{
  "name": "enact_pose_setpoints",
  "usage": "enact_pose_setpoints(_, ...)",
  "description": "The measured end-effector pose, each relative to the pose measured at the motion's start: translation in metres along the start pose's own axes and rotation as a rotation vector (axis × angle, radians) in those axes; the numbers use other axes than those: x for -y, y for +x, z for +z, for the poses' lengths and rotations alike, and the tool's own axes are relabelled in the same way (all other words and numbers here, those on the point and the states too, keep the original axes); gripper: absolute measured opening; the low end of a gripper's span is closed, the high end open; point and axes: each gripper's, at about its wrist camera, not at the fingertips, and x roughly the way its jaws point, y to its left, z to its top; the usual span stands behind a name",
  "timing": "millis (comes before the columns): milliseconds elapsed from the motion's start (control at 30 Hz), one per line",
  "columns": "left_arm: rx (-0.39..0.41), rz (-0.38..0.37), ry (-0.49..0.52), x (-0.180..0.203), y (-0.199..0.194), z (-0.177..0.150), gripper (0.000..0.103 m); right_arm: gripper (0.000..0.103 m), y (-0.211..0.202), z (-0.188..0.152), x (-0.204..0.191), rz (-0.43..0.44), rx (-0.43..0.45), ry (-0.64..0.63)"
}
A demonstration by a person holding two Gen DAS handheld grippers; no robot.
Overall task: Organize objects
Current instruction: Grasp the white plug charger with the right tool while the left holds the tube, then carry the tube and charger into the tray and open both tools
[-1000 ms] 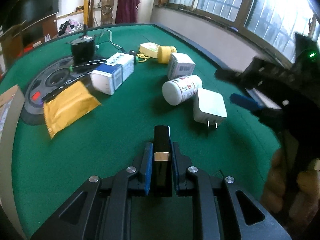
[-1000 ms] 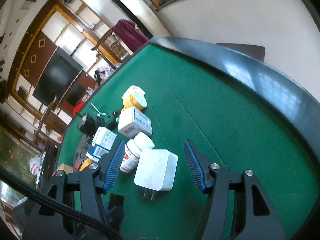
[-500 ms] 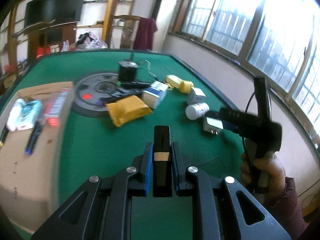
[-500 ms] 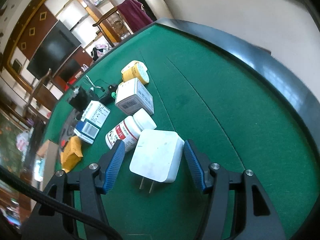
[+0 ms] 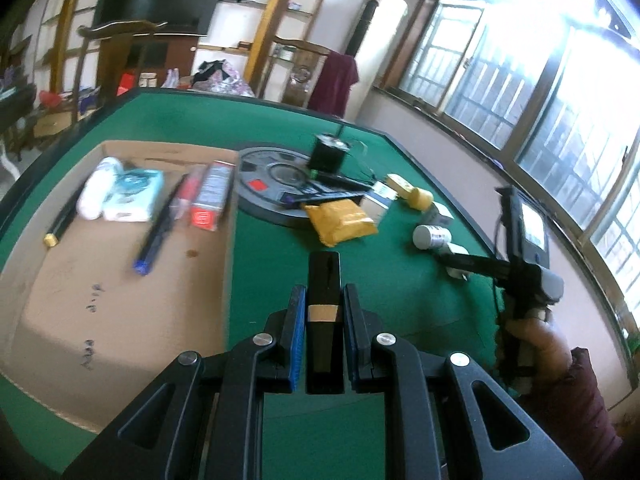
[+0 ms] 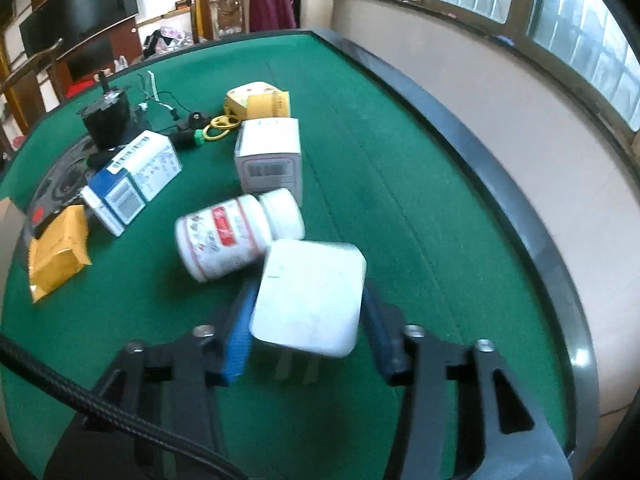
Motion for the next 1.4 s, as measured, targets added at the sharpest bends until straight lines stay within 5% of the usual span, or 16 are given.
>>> enact_pose_setpoints(400,0.031,0.069,-0.126,-0.071,-0.02,-0.001,0.014,0.043,-0.031,-0.029,0.036,0.407,-0.049,0.198)
enact_pose_setpoints(833,-0.059,0.231,-0.066,-0.118,-0.001,0.031,0.014,0.043,-0.078,-0.033,-0.132,0.697,-0.116,-0.053)
enact_pose_setpoints(1167,-0.242,0.201,-0.16,-0.153,0.055,0.043,0.014,0.043,-0.078,-0.04,-0.246,0.736,-0.172,-0.214)
enact_pose_setpoints(1400,-0.248,0.195,-0.184,-0.162,0.067,0.052,0.014,0.043,-0.063,-0.042,-0.284,0.698,-0.216,-0.254)
